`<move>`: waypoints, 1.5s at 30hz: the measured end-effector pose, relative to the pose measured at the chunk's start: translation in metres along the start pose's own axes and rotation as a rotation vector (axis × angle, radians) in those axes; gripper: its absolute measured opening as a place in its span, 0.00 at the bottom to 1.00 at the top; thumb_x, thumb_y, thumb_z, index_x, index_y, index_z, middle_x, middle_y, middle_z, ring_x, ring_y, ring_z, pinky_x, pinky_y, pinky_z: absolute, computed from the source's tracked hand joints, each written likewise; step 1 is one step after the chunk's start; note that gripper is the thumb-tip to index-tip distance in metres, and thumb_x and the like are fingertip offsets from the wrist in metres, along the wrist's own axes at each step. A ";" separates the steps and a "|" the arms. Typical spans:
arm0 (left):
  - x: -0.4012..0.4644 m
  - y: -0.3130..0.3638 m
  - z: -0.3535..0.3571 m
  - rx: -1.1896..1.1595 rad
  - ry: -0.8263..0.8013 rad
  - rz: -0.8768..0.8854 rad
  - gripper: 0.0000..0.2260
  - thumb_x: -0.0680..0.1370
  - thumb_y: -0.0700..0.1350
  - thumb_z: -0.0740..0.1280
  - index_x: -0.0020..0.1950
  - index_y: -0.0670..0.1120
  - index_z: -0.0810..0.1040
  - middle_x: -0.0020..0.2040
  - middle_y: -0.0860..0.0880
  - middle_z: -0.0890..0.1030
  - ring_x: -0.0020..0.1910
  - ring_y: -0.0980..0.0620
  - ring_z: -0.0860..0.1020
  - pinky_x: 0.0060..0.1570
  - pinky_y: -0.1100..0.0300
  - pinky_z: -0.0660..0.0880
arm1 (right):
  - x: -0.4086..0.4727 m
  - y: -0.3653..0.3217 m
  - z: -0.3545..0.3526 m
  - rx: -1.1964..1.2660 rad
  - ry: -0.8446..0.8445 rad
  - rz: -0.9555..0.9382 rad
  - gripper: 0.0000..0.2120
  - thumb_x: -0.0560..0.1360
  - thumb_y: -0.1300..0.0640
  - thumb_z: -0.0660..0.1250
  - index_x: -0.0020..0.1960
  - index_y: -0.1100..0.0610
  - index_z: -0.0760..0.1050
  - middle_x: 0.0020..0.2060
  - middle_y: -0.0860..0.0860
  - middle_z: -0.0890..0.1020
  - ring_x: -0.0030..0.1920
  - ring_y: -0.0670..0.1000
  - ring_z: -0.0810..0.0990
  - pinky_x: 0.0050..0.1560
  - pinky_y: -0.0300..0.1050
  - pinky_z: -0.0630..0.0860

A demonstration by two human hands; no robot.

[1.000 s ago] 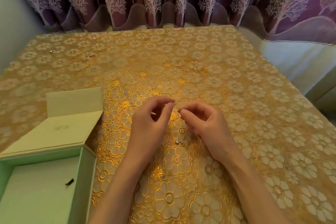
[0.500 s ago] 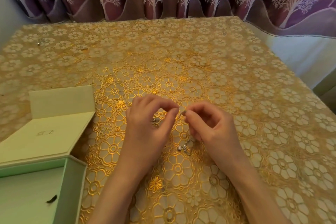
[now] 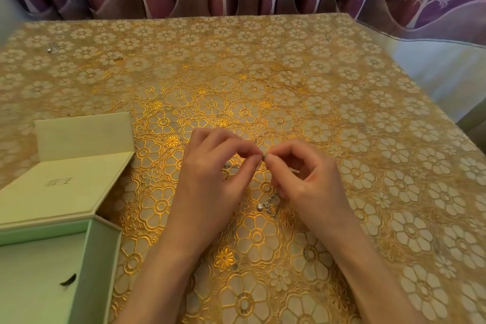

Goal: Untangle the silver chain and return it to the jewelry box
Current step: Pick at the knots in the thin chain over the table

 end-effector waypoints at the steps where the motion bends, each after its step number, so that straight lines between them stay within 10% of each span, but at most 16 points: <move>1: 0.000 0.000 0.000 0.008 -0.005 0.002 0.06 0.73 0.48 0.66 0.43 0.48 0.80 0.41 0.53 0.78 0.47 0.54 0.70 0.51 0.67 0.65 | 0.000 0.000 0.000 -0.008 0.000 -0.001 0.06 0.70 0.57 0.66 0.35 0.51 0.75 0.27 0.42 0.75 0.29 0.43 0.72 0.31 0.34 0.69; 18: -0.001 -0.004 0.002 -0.021 -0.015 -0.048 0.03 0.72 0.49 0.64 0.42 0.51 0.75 0.40 0.56 0.76 0.46 0.56 0.70 0.47 0.69 0.65 | 0.000 0.004 -0.004 0.090 0.055 0.037 0.04 0.69 0.59 0.65 0.39 0.50 0.75 0.37 0.46 0.77 0.38 0.45 0.77 0.39 0.45 0.78; 25: 0.001 0.000 0.003 -0.059 -0.027 -0.024 0.01 0.73 0.48 0.64 0.42 0.53 0.74 0.41 0.61 0.74 0.46 0.58 0.69 0.47 0.69 0.65 | -0.001 -0.002 0.000 0.063 0.002 0.018 0.05 0.69 0.59 0.66 0.36 0.51 0.75 0.38 0.50 0.75 0.36 0.41 0.74 0.36 0.31 0.70; 45: 0.000 0.000 0.001 -0.052 -0.013 -0.021 0.05 0.72 0.47 0.65 0.41 0.47 0.77 0.41 0.55 0.75 0.46 0.56 0.71 0.46 0.66 0.66 | 0.000 0.004 -0.003 0.042 0.038 0.058 0.03 0.68 0.58 0.65 0.35 0.52 0.75 0.36 0.49 0.76 0.35 0.40 0.73 0.36 0.29 0.69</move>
Point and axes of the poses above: each hand's wrist, its own x-axis towards the middle knuckle, its own z-axis out of the palm, y = z × x, the point moved 9 cm from there along x, towards the middle knuckle
